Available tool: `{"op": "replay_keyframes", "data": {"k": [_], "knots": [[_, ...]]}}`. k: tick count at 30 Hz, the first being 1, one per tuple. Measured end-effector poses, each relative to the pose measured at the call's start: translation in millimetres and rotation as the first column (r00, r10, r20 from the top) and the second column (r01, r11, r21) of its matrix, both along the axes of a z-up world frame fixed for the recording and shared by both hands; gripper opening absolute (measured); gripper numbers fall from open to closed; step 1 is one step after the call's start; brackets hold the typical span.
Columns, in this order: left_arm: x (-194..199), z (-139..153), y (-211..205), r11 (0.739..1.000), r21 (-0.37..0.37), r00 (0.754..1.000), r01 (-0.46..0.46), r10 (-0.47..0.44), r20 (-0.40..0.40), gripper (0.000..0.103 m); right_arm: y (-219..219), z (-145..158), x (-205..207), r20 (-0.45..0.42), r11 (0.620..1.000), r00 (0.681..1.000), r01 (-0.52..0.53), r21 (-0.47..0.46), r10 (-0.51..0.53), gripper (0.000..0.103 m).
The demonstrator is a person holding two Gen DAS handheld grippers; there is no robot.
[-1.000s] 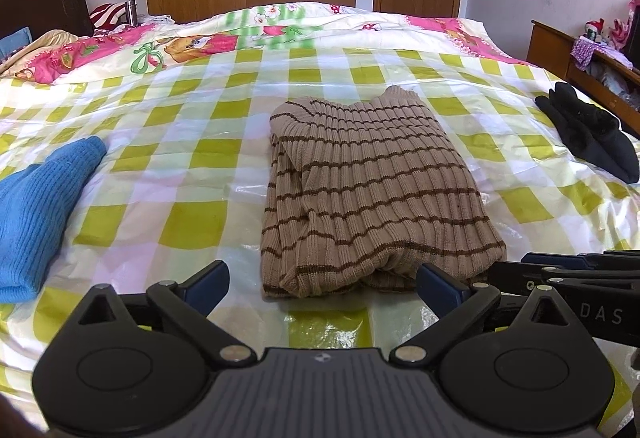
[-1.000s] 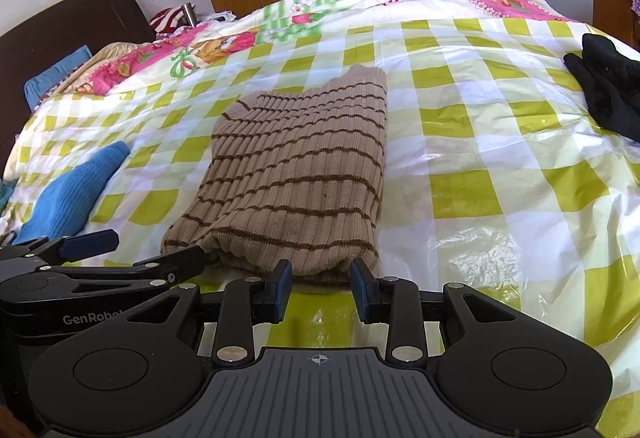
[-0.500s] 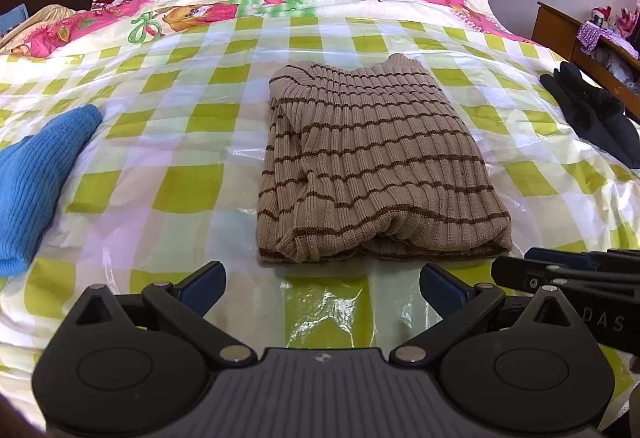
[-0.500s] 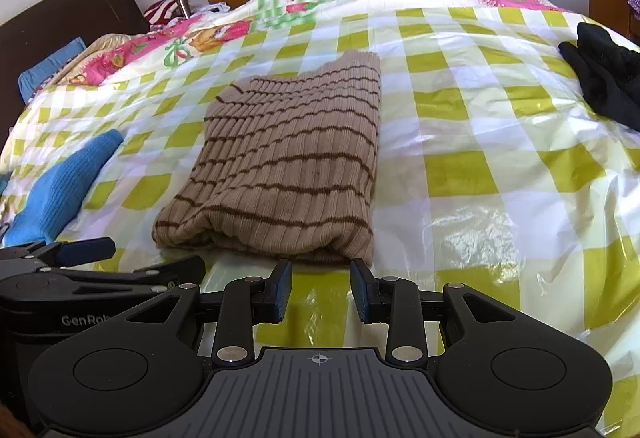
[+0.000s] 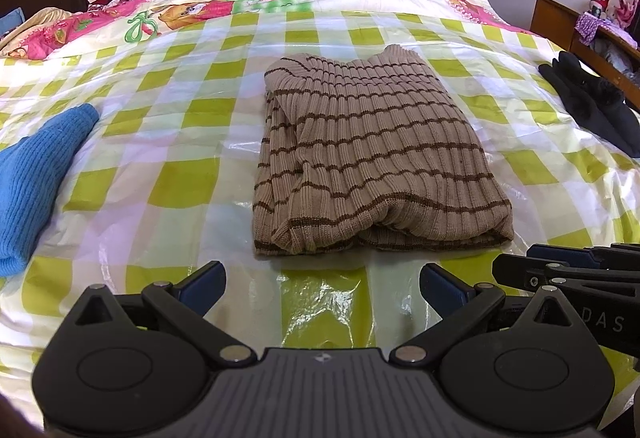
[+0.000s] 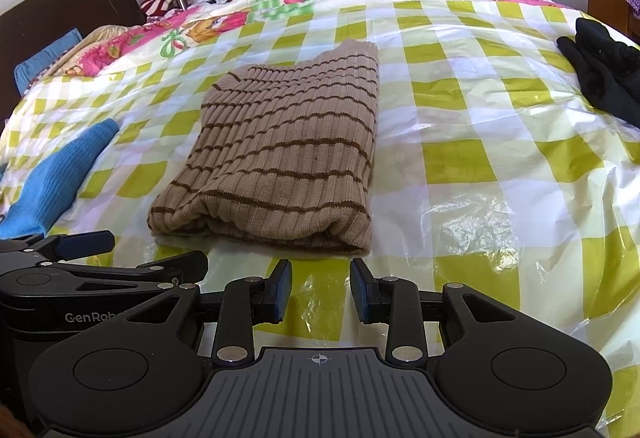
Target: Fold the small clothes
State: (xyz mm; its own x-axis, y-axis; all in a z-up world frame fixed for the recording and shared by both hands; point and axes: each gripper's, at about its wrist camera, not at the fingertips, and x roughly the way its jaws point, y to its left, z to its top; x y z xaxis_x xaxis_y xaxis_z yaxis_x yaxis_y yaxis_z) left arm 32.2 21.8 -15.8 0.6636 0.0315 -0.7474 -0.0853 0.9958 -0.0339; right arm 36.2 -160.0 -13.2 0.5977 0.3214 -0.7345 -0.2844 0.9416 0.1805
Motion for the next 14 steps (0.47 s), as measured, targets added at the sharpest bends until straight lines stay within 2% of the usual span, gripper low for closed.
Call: {"op": "replay_keyframes", "data": {"k": [14], "knots": [[-0.1, -2.2, -0.3, 1.000, 0.004, 1.000, 0.003, -0.003, -0.003, 0.103, 0.6, 0.0, -0.1, 0.002, 1.000, 1.000, 0.002, -0.006, -0.002, 0.032]]}}
